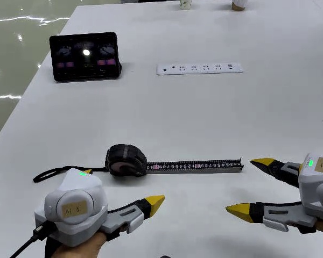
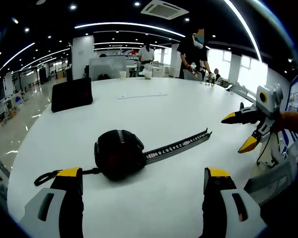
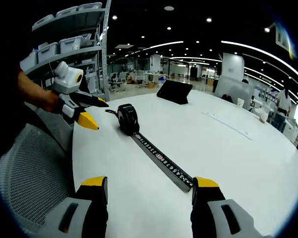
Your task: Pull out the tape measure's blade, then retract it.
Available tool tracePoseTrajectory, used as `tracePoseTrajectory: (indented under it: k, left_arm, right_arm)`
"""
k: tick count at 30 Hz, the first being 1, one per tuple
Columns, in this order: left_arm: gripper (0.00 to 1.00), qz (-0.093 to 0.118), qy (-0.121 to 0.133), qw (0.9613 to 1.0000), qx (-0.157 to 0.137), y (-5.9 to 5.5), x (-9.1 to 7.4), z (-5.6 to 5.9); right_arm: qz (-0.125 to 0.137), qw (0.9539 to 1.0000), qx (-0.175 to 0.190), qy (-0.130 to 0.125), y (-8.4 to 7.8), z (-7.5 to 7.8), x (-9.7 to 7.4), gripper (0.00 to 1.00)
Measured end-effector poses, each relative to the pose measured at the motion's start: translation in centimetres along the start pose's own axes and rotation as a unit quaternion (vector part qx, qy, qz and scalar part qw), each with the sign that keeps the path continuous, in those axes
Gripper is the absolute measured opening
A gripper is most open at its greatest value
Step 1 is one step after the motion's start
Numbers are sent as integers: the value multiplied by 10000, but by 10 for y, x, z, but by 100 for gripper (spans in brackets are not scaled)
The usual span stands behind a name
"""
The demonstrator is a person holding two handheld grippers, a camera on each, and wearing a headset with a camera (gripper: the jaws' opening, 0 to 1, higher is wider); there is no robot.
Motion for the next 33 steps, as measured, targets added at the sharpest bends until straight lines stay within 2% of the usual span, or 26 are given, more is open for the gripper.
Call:
tracePoseTrajectory:
  k: [10, 17, 26, 33]
  left_arm:
    - [99, 7, 43, 10000, 17, 3, 10, -7]
    - [99, 15, 67, 10000, -47, 6, 17, -10]
    - [97, 7, 92, 9999, -140, 7, 26, -14]
    - [95, 12, 162, 9996, -231, 9, 31, -20]
  right_arm:
    - [-336, 9979, -512, 229, 2, 12, 8, 56]
    - [-542, 9955, -695, 338, 0, 22, 13, 51]
    - [-744, 9918, -970, 368, -1, 31, 18, 45]
    - [-894, 9882, -1189, 367, 0, 47, 23, 41]
Point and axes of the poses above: the centre of the closed fingertips' face, and the gripper's own axes: x roughly forward along the fingers, z roughly to its right, y roughly out of its top, the point moved 5 cm from there along -x, roughly backward along the fingers, and after that the axes turned 8 degrees about x, right-handed, at the moved point
